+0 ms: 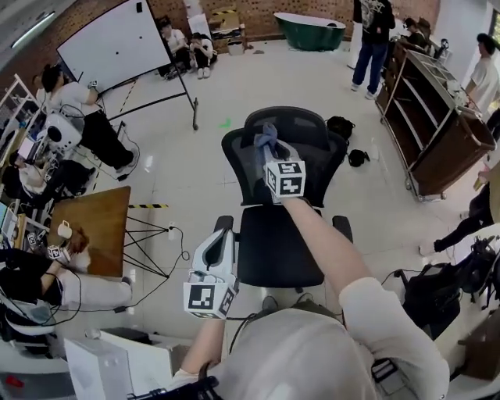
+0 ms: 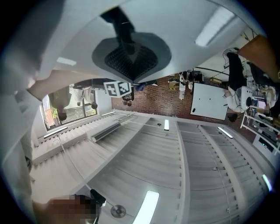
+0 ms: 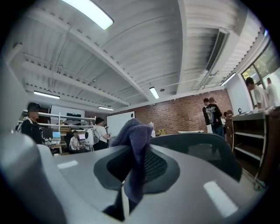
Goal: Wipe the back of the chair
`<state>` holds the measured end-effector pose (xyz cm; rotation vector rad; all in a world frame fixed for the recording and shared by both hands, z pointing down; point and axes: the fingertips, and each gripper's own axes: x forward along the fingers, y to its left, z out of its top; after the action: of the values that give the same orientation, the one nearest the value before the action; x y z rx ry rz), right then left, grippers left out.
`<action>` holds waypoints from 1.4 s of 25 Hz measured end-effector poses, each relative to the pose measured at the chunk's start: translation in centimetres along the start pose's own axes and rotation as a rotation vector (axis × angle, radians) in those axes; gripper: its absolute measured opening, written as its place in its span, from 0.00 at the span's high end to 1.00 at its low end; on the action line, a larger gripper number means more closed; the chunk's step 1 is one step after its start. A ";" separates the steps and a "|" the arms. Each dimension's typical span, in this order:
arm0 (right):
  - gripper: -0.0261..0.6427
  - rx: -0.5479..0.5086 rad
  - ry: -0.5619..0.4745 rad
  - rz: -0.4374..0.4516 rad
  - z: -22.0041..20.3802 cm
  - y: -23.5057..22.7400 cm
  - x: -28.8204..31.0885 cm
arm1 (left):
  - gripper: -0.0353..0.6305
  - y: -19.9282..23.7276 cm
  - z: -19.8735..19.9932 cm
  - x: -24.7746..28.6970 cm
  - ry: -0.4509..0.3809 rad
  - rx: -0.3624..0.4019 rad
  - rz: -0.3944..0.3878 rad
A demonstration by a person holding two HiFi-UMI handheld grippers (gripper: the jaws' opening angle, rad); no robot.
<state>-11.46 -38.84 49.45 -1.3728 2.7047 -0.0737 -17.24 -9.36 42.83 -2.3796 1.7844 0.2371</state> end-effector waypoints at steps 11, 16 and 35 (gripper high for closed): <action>0.89 -0.004 0.163 -0.126 -6.1 -7.5 7.1 | 0.85 3.9 -2.8 -1.8 0.056 -0.039 0.110; 0.89 -0.027 0.150 -0.318 -6.2 -19.5 -1.6 | 0.85 2.1 -3.7 0.3 0.046 -0.064 0.021; 0.89 0.035 0.195 -0.140 -17.1 -2.4 10.7 | 0.85 -1.6 -4.8 2.5 0.095 -0.059 -0.011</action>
<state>-17.80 -48.94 65.82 -1.6214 2.7399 -0.2787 -14.90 -12.30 47.03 -2.4798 1.8296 0.1806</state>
